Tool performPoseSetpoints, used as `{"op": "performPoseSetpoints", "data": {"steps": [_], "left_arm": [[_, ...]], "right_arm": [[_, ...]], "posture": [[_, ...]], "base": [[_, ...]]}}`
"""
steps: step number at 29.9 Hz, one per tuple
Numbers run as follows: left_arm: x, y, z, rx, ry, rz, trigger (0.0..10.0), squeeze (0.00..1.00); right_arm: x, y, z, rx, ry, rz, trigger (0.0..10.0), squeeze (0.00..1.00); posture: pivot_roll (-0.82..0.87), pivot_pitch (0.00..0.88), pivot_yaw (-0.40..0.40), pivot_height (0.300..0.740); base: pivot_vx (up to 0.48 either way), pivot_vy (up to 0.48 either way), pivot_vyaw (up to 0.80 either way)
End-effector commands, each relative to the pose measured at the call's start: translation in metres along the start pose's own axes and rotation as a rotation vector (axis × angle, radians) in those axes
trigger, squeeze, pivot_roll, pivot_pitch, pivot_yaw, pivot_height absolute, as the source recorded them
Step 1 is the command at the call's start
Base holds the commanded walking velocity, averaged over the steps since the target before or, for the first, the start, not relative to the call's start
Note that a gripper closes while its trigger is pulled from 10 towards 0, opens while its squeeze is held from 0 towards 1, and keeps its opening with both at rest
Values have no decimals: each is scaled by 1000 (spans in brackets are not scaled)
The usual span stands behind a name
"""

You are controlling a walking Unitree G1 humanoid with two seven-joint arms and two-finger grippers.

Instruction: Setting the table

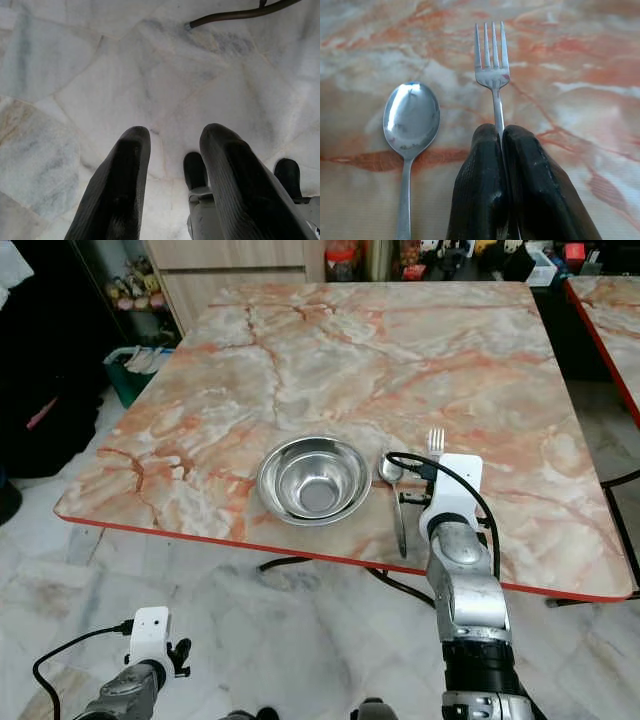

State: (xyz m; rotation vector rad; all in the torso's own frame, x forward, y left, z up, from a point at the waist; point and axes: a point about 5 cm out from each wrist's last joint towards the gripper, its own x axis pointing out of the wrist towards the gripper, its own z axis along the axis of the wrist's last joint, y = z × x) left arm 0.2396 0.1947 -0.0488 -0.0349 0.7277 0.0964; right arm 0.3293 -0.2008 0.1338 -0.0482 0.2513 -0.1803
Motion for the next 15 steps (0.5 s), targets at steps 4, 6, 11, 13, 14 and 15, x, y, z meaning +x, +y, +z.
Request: {"op": "performPoseSetpoints", "data": {"steps": [4, 6, 11, 13, 14, 15], "left_arm": [[-2, 4, -7, -18, 27, 15, 10000, 0], [-2, 5, -6, -19, 26, 16, 10000, 0], [-2, 14, -5, -20, 26, 24, 10000, 0], [-2, 19, -4, -20, 27, 29, 10000, 0], [-3, 22, -4, -21, 27, 32, 10000, 0], [-3, 23, -4, -21, 27, 33, 10000, 0]], "right_arm": [[1, 6, -5, -39, 45, 32, 10000, 0], [1, 6, -5, -41, 44, 31, 10000, 0], [-3, 5, -1, -49, 40, 26, 10000, 0], [-4, 3, 0, -51, 38, 22, 10000, 0], [-5, 2, 1, -51, 37, 19, 10000, 0], [-5, 2, 1, -51, 37, 17, 10000, 0]], "posture": [[-133, 169, 95, 740], [-133, 169, 95, 740], [-134, 173, 96, 740], [-136, 175, 98, 740], [-138, 176, 98, 740], [-138, 176, 98, 740]], "base": [[0, 0, 0], [0, 0, 0], [0, 0, 0], [0, 0, 0], [0, 0, 0], [0, 0, 0]]}}
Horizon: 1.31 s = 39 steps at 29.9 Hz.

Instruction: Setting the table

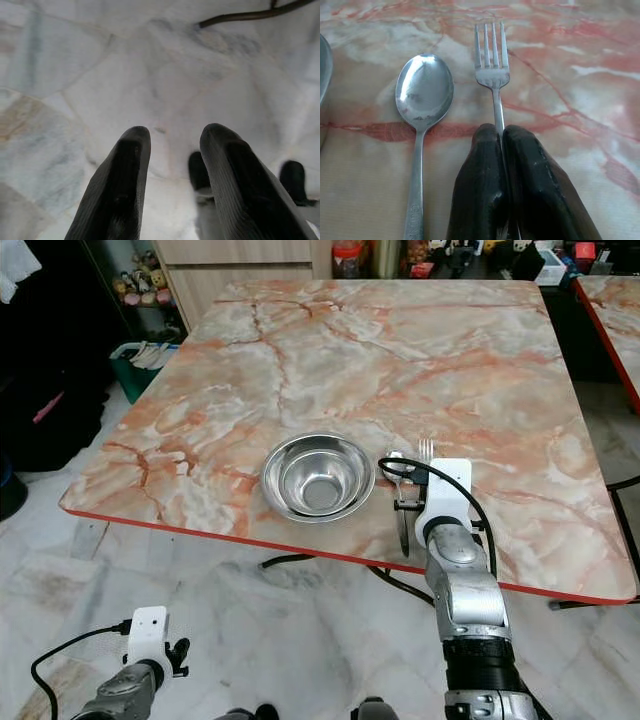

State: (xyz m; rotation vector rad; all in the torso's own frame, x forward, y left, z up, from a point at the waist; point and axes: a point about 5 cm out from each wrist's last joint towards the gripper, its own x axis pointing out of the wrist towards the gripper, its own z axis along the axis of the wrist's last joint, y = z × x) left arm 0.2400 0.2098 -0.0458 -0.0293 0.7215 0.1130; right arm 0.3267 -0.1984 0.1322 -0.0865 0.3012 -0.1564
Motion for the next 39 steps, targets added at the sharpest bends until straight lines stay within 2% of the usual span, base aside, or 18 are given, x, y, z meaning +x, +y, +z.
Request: {"op": "performPoseSetpoints", "data": {"steps": [1, 8, 22, 39], "left_arm": [[-2, 10, -8, -20, 34, 18, 10000, 0], [-4, 15, -11, -20, 43, 23, 10000, 0], [-6, 4, -24, -21, 70, 14, 10000, 0], [-7, 11, -24, -23, 73, 27, 10000, 0]], "right_arm": [[-3, -1, 3, -6, -8, -7, 10000, 0], [-2, -3, 3, -9, 2, -11, 10000, 0], [-3, 1, 0, -6, 27, 2, 10000, 0], [-5, 4, -6, -11, 53, 1, 10000, 0]], "posture": [[-138, 176, 98, 740], [-137, 180, 98, 740], [-134, 187, 100, 740], [-128, 192, 100, 740]], "base": [[0, 0, 0], [0, 0, 0], [0, 0, 0], [0, 0, 0]]}}
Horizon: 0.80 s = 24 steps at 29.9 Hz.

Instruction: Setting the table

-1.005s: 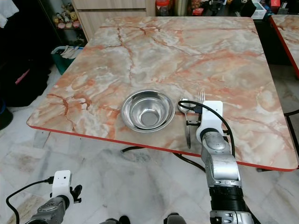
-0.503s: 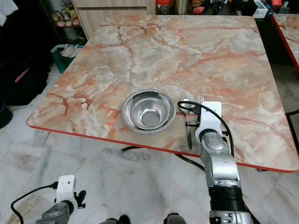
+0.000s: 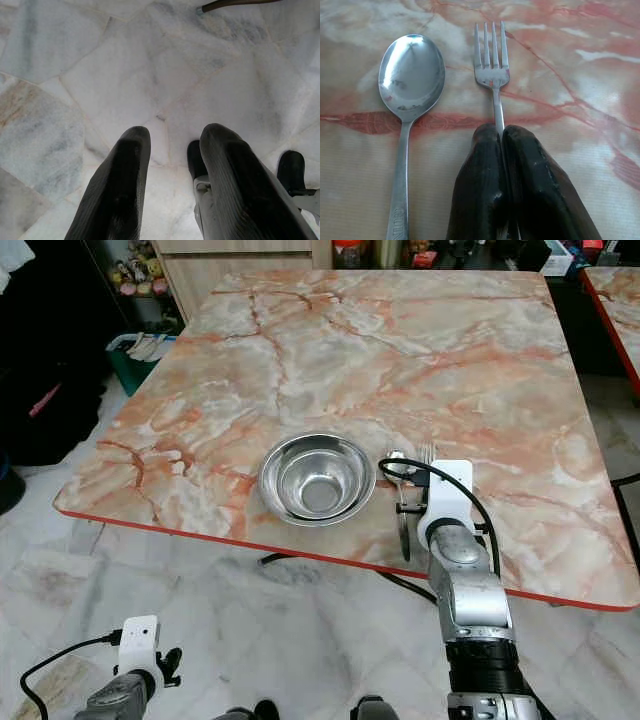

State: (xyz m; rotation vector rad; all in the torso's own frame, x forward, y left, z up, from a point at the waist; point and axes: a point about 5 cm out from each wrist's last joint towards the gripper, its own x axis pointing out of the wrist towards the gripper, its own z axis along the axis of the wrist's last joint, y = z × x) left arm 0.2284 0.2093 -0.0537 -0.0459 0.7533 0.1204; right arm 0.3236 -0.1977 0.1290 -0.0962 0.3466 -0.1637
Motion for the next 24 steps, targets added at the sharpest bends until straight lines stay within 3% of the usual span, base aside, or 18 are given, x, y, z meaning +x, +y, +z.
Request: {"op": "performPoseSetpoints", "data": {"steps": [1, 2, 3, 4, 5, 7, 9, 21, 22, 23, 24], "left_arm": [[-3, 12, -11, -7, 40, 26, 10000, 0], [-4, 12, -11, -8, 40, 26, 10000, 0], [-4, 13, -10, -7, 40, 27, 10000, 0], [-4, 14, -10, -7, 39, 28, 10000, 0], [-4, 14, -10, -8, 39, 29, 10000, 0], [-4, 14, -10, -8, 38, 29, 10000, 0], [-3, 15, -8, -8, 35, 30, 10000, 0], [-2, 9, -6, -8, 29, 24, 10000, 0], [-2, 8, -6, -8, 30, 23, 10000, 0], [-2, 8, -6, -7, 31, 22, 10000, 0], [-2, 6, -7, -7, 32, 21, 10000, 0]], "right_arm": [[-3, 4, -2, 2, 10, 9, 10000, 0], [-3, 4, -3, 2, 12, 9, 10000, 0], [-4, 5, -3, 2, 14, 11, 10000, 412], [-5, 5, -4, 3, 14, 13, 10000, 412], [-5, 6, -4, 3, 15, 14, 10000, 643], [-5, 7, -4, 4, 16, 15, 10000, 698], [-7, 8, -6, 8, 20, 22, 10000, 1000], [-9, 8, -3, 7, 13, 20, 10000, 988], [-9, 9, -2, 7, 11, 20, 10000, 204], [-9, 9, -2, 7, 10, 19, 10000, 204], [-9, 9, -1, 5, 3, 18, 10000, 0]], "posture": [[-127, 192, 100, 740], [-127, 192, 100, 740], [-126, 193, 99, 740], [-126, 194, 99, 740], [-126, 194, 99, 740], [-126, 194, 100, 740], [-125, 194, 101, 740], [-124, 192, 100, 740], [-124, 192, 100, 740], [-124, 192, 100, 740], [-122, 190, 101, 740]], "base": [[0, 0, 0], [0, 0, 0], [0, 0, 0], [0, 0, 0], [0, 0, 0], [0, 0, 0], [0, 0, 0], [0, 0, 0], [0, 0, 0], [0, 0, 0], [0, 0, 0]]}}
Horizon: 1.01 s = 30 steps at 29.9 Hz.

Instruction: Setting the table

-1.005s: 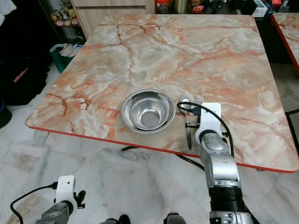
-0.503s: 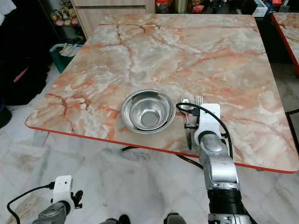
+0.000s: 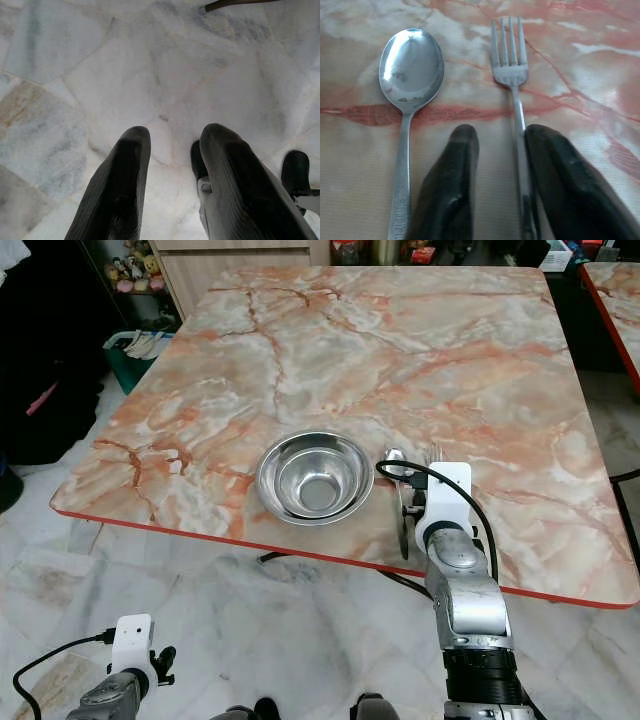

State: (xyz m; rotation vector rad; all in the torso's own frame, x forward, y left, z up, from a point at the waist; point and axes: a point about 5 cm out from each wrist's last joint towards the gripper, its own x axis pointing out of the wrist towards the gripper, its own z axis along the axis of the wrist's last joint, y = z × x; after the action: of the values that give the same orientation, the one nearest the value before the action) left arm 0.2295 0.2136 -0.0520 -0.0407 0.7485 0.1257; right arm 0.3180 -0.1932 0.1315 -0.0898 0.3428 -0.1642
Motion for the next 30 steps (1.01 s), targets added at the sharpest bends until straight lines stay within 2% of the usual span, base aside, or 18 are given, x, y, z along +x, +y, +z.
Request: {"op": "performPoseSetpoints", "data": {"steps": [1, 8, 18, 22, 23, 26, 27, 28, 30], "left_arm": [[-2, 1, -10, -10, 37, 13, 10000, 0], [-2, 0, -11, -13, 37, 11, 10000, 0], [-2, 4, -9, -19, 29, 14, 10000, 0], [-3, 7, -9, -16, 28, 15, 10000, 0], [-3, 7, -9, -4, 29, 14, 10000, 0], [-3, 8, -8, 10, 27, 13, 10000, 0], [-2, 10, -6, 9, 25, 17, 10000, 0], [-2, 10, -6, 9, 25, 17, 10000, 0], [-1, 19, 2, 4, 20, 28, 10000, 0]], "right_arm": [[-2, 5, 0, -2, -2, 15, 10000, 0], [-5, 1, 15, -9, -90, -15, 10000, 0], [-6, 3, 19, -8, -107, -7, 10000, 0], [-9, 1, 35, -42, -224, -33, 10000, 0], [-11, 2, 45, -32, -293, -27, 10000, 0], [-14, 3, 55, -20, -359, -29, 10000, 0], [-16, 4, 65, -12, -416, -25, 10000, 0], [-16, 4, 65, -12, -416, -25, 10000, 0], [-19, 6, 74, 12, -476, -17, 10000, 0]], "posture": [[-122, 190, 101, 740], [-123, 190, 102, 740], [-123, 191, 101, 740], [-126, 190, 101, 740], [-129, 188, 101, 740], [-129, 187, 101, 740], [-129, 187, 101, 740], [-129, 187, 101, 740], [-129, 187, 101, 740]], "base": [[0, 0, 0], [0, 0, 0], [0, 0, 0], [0, 0, 0], [0, 0, 0], [0, 0, 0], [0, -472, 0], [0, -472, 0], [0, -472, 0]]}}
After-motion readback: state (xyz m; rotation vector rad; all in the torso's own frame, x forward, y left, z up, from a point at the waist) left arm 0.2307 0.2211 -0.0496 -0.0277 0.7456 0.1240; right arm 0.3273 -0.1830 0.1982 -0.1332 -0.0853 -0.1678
